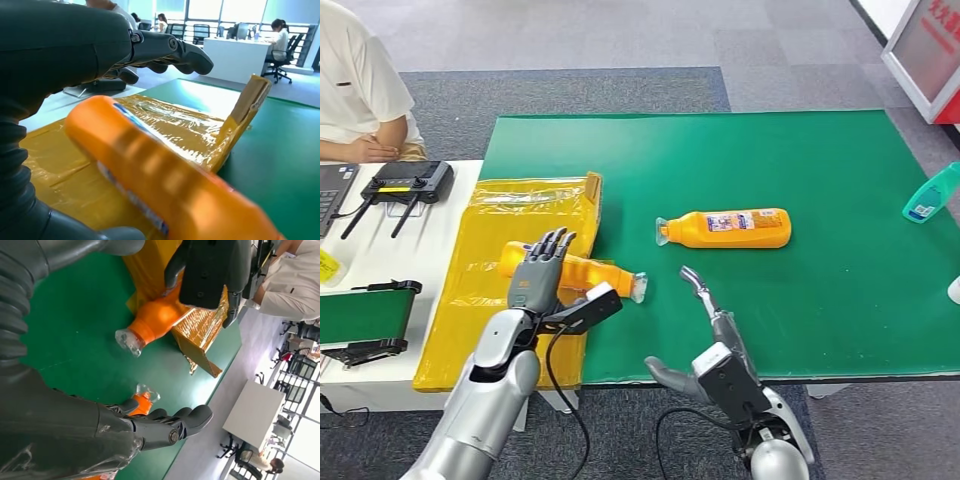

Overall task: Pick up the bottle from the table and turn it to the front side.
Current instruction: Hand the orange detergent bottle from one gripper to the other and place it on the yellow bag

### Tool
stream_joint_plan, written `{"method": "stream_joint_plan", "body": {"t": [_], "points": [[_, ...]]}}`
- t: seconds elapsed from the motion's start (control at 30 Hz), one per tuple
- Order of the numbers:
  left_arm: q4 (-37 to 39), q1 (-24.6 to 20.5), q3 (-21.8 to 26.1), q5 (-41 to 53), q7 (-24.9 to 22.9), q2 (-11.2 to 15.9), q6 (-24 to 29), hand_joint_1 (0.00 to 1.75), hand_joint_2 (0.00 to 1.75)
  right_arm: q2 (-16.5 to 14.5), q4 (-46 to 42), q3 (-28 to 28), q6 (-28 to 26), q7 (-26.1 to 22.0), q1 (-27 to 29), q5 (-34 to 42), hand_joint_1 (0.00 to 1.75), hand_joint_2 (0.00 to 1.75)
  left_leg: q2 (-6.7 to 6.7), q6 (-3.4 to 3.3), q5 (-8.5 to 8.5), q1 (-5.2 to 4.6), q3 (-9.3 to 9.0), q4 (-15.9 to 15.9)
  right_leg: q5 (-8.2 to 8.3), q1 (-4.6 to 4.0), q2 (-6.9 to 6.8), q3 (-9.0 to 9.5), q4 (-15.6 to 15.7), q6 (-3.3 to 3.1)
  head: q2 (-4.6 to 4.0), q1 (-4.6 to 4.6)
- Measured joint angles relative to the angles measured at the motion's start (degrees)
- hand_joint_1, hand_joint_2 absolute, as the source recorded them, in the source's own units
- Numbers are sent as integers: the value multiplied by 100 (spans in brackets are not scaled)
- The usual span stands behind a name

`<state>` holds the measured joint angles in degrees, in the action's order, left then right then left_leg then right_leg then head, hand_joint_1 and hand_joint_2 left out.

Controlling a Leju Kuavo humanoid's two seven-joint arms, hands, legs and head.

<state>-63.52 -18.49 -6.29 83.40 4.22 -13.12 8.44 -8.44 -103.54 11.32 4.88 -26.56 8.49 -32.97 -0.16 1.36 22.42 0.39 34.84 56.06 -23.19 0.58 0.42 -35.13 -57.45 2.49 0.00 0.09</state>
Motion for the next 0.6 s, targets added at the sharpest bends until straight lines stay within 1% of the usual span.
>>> {"method": "stream_joint_plan", "body": {"t": [0.2, 0.33, 0.43, 0.6], "points": [[-636, 237, -12, -524, 93, -40, -277, 0, 175, 0, -6, -68, 4, -2, 77, -3, 0, 175, 0, -2, 1, 0, 0, 0, 0, 1, 0, 0, 0, 0, 0, 1], [-1218, 505, -38, -1171, 231, -84, -543, 0, 175, 0, -51, -106, -43, -3, 149, -25, 0, 175, 0, -2, 2, 0, 1, 0, -1, 1, 0, 0, 1, 0, 0, 1], [-1732, 794, -69, -1935, 417, -103, -807, 0, 175, 0, -126, -159, -118, -14, 222, -38, 0, 175, 0, -1, 3, 0, 1, 0, -1, 0, 1, -1, 0, 0, 0, 1], [-2666, 1476, -62, -3687, 688, -84, -1324, 0, 175, 0, -294, -257, -244, -92, 313, -133, 0, 175, 1, 0, 8, 0, 2, -1, -7, 0, 1, -3, 0, -4, 0, 1]]}}
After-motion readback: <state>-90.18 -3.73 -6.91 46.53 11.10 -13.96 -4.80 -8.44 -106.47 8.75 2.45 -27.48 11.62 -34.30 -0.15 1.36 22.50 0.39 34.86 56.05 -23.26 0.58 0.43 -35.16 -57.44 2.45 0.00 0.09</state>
